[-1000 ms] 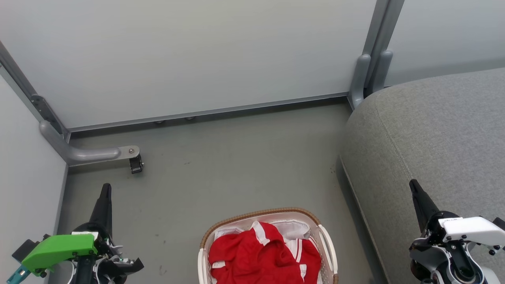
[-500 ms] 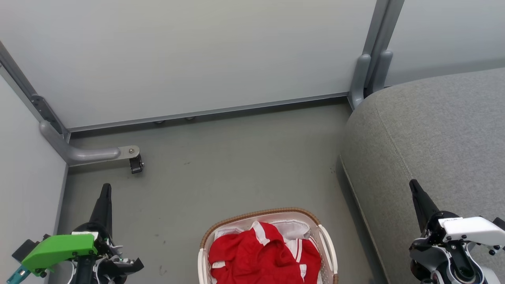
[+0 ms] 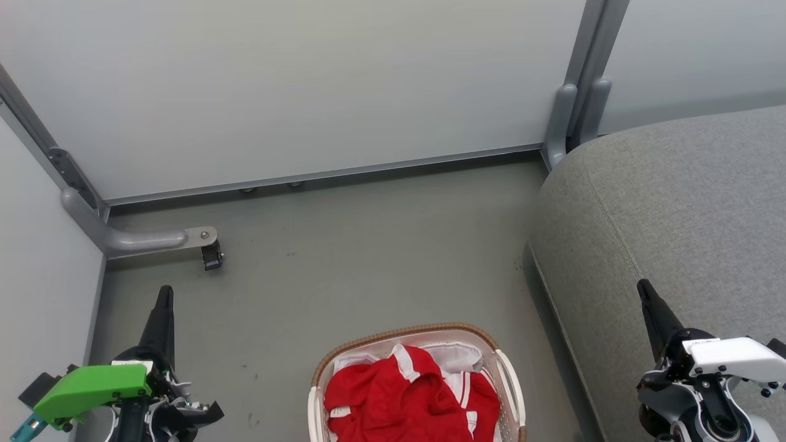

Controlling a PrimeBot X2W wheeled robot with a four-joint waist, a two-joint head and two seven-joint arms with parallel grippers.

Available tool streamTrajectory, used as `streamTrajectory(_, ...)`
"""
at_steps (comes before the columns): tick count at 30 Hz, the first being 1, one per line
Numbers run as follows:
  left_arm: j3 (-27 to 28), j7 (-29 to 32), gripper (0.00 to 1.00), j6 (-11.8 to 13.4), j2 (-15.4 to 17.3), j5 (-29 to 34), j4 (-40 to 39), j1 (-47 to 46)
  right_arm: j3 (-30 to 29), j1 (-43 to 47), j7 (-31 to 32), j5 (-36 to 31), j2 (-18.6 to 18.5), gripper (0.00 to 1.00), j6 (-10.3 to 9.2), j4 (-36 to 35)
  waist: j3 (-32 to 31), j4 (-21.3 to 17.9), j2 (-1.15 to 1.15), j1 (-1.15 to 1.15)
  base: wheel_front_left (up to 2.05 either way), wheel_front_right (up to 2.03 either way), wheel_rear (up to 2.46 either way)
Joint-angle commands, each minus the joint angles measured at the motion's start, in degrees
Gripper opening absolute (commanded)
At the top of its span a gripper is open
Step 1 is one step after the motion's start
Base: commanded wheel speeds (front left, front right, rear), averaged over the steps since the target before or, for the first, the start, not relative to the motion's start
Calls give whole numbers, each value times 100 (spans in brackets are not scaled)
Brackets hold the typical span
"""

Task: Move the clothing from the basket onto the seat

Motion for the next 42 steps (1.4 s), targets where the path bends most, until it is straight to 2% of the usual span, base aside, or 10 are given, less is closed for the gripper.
streamTrajectory(1,9,20,0,-28,36,-17,-7,-66,-7,-38,13,22,-32,0,-2,-22,0,0,64,0,0,0,0)
streamTrajectory(5,9,20,0,-28,36,-17,-7,-66,-7,-38,13,22,-32,0,-2,-22,0,0,64,0,0,0,0)
streamTrajectory(6,0,0,100,0,0,0,0,0,0,0,0,0,0,100,0,0,0,0,0,0,0,0,0)
streamTrajectory(18,-226,-252,100,6,-17,134,38,185,142,146,-251,-170,39,100,-2,124,10,4,4,0,0,0,0)
streamTrajectory(26,-338,-464,100,3,-12,478,-119,232,80,137,-464,-699,31,100,-2,97,22,11,8,0,0,0,0)
streamTrajectory(42,-323,-836,100,22,-2,2305,-495,332,165,203,-837,-2609,17,100,-2,-341,38,30,16,0,0,0,0)
